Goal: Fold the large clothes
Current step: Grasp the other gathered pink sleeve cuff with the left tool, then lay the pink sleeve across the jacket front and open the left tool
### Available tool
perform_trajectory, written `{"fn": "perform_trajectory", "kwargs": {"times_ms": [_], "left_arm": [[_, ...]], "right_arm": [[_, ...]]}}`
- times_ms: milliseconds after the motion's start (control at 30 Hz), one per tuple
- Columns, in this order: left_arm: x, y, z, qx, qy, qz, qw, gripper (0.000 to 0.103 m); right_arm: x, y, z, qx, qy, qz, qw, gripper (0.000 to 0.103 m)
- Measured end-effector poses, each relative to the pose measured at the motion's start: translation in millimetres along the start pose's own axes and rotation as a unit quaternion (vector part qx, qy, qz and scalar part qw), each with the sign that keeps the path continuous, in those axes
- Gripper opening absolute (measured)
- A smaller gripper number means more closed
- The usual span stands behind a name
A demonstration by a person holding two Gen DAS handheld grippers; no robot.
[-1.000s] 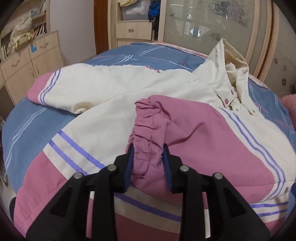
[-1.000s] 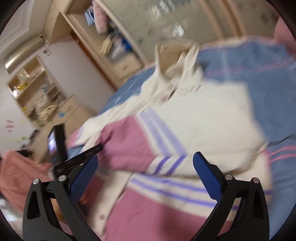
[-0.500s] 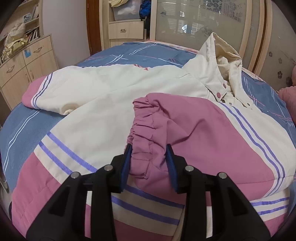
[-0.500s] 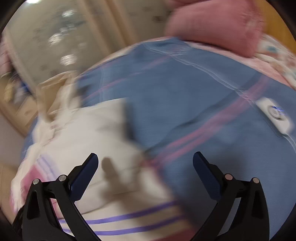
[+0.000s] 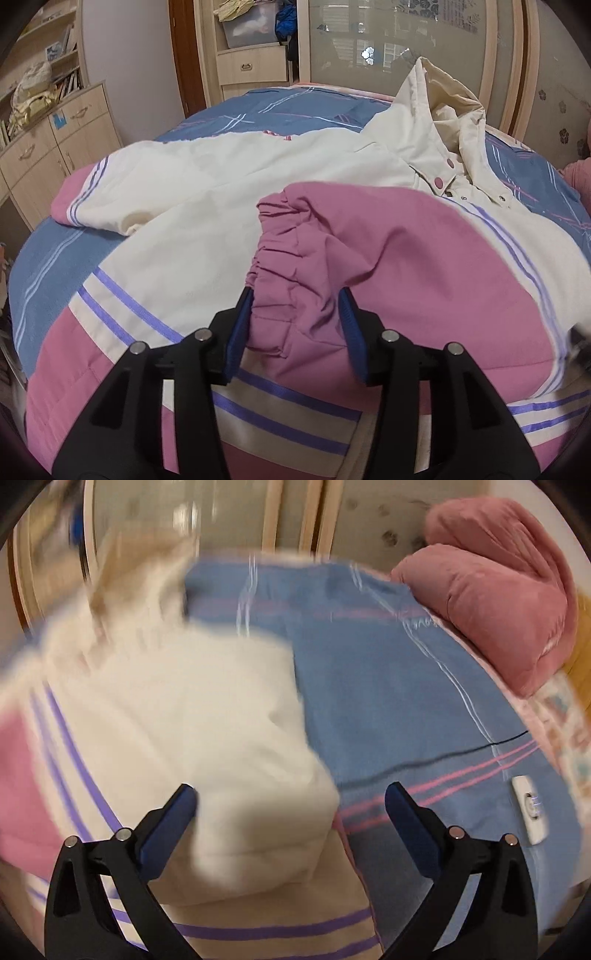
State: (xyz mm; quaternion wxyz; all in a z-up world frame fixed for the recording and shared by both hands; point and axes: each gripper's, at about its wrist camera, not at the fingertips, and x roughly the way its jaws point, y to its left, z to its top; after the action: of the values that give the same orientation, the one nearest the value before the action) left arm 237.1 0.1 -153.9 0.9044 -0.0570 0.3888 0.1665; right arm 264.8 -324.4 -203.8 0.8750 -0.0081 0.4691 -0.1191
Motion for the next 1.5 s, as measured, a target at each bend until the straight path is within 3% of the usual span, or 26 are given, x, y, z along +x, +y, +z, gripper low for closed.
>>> {"fn": "perform_trajectory", "kwargs": {"times_ms": [300, 367, 500, 600, 633, 667, 700, 733, 800, 933, 1000, 1067, 1133, 1200, 1333, 1500], "left_arm": [[-14.0, 3.3, -0.1, -0.034, -0.019, -0.034, 0.9987, 0.049], [-14.7, 2.9, 1.7, -0.036, -0.016, -0.035, 0.9986, 0.054], [-14.7, 4.6, -0.5, -0.046, -0.011, -0.024, 0.9986, 0.054], [-37.1, 2.8, -3.8, -0.050, -0.076, 0.026, 0.9955, 0.055], [-44.2, 2.5, -3.5, -0.055, -0.093, 0.028, 0.9938, 0.065], [-54.5, 2.2, -3.2, -0.065, -0.113, 0.026, 0.9912, 0.078], [-61.9, 2.0, -2.4, -0.073, -0.126, 0.019, 0.9891, 0.083], [-68.5, 1.0, -1.5, -0.079, -0.139, 0.007, 0.9871, 0.086], [-79.4, -7.5, 1.6, -0.071, -0.154, -0.026, 0.9851, 0.086], [-73.2, -28.7, 3.8, -0.036, -0.131, -0.064, 0.9886, 0.086], [-59.2, -40.6, 0.6, -0.021, -0.098, -0.084, 0.9914, 0.086], [-39.1, -51.8, -4.9, -0.007, -0.048, -0.098, 0.9940, 0.086], [-21.8, -56.4, -12.7, -0.002, -0.017, -0.105, 0.9944, 0.086], [-8.1, -61.7, -22.5, 0.014, -0.010, -0.092, 0.9956, 0.087], [2.9, -74.2, -33.2, 0.049, -0.012, -0.074, 0.9960, 0.098], [7.6, -70.7, -36.0, 0.047, -0.016, -0.090, 0.9947, 0.101]], "right_arm": [[4.4, -32.8, -3.1, 0.051, 0.020, -0.019, 0.998, 0.102], [0.0, -34.5, -5.8, 0.053, 0.022, -0.021, 0.998, 0.102], [-6.2, -32.8, -5.0, 0.045, 0.021, -0.027, 0.998, 0.102], [-24.7, -32.9, -3.1, 0.057, -0.030, -0.015, 0.998, 0.102], [-33.9, -33.2, -1.8, 0.061, -0.056, -0.010, 0.997, 0.102], [-44.5, -34.0, -1.3, 0.065, -0.083, -0.003, 0.994, 0.102], [-57.2, -34.5, -1.4, 0.069, -0.117, 0.012, 0.991, 0.102], [-65.4, -34.0, -1.7, 0.069, -0.143, 0.031, 0.987, 0.102], [-65.1, -29.9, -0.5, 0.060, -0.147, 0.060, 0.985, 0.102], [-27.8, -18.5, 2.1, 0.046, -0.070, 0.123, 0.989, 0.102], [-0.3, -15.3, 0.5, 0.049, -0.005, 0.114, 0.992, 0.102], [22.3, -26.5, -1.7, 0.087, 0.041, 0.147, 0.985, 0.102], [25.9, -37.0, -1.0, 0.109, 0.047, 0.147, 0.982, 0.102], [25.8, -40.8, -1.1, 0.120, 0.049, 0.150, 0.980, 0.102], [13.2, -41.6, 0.4, 0.127, 0.024, 0.135, 0.982, 0.102], [-37.8, -39.2, 3.0, 0.109, -0.123, 0.100, 0.981, 0.102]]}}
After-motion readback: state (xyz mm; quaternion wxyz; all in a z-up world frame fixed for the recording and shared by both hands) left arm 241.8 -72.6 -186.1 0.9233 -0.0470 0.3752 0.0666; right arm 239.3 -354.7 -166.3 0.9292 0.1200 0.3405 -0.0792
